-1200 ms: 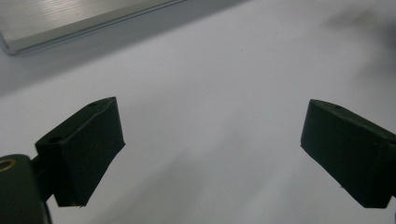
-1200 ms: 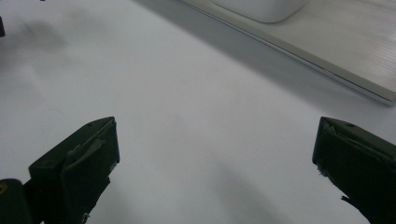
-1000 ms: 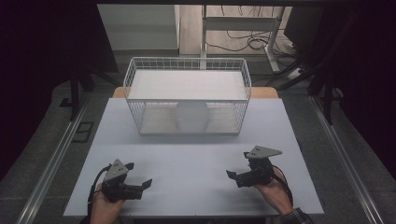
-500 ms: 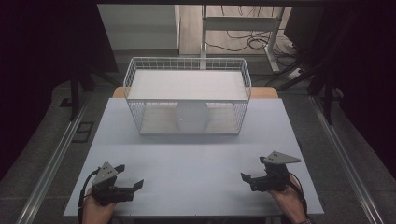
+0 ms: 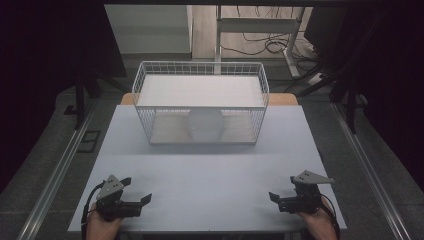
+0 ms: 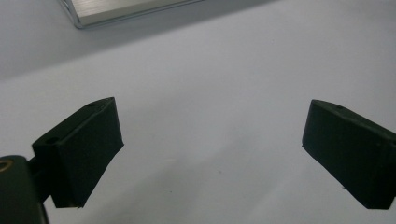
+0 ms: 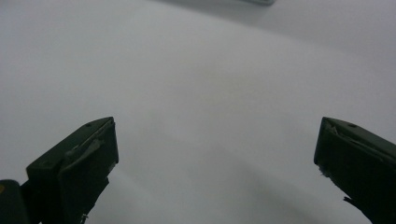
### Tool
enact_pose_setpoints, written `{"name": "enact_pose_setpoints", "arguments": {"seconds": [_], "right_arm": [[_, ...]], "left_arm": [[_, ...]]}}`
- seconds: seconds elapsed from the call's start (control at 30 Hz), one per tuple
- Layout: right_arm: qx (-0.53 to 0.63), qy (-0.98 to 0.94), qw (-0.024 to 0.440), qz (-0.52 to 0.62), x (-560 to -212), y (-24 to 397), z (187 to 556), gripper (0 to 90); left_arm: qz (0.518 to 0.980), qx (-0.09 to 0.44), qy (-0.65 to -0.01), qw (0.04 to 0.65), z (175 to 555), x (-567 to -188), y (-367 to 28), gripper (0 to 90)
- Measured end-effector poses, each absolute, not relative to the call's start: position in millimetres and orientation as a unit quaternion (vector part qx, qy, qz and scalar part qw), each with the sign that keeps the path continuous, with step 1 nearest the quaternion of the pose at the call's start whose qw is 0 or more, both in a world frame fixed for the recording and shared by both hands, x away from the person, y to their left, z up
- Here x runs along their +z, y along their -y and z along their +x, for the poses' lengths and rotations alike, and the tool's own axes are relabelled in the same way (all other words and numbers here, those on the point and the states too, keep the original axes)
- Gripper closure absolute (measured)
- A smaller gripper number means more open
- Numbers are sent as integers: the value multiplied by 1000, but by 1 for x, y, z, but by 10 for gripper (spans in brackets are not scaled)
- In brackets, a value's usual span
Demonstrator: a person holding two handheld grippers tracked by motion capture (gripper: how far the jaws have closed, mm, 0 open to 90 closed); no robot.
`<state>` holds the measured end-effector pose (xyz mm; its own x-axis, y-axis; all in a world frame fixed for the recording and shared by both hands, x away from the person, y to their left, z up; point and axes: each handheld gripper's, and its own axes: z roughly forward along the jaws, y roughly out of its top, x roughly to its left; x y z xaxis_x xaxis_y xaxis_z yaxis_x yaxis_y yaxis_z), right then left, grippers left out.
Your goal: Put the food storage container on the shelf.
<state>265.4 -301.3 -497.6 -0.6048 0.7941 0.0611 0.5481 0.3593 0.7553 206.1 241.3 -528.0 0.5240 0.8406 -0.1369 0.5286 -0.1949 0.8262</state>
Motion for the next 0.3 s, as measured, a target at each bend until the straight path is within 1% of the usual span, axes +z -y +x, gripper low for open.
{"name": "enact_pose_setpoints", "arguments": {"seconds": [0.1, 0.3], "right_arm": [[368, -815, 152, 421, -502, 303, 264, 0], [361, -814, 154, 428, -503, 303, 264, 0]], "left_arm": [[749, 172, -458, 446, 207, -528, -243, 47], [747, 164, -462, 449, 209, -529, -244, 47]]}}
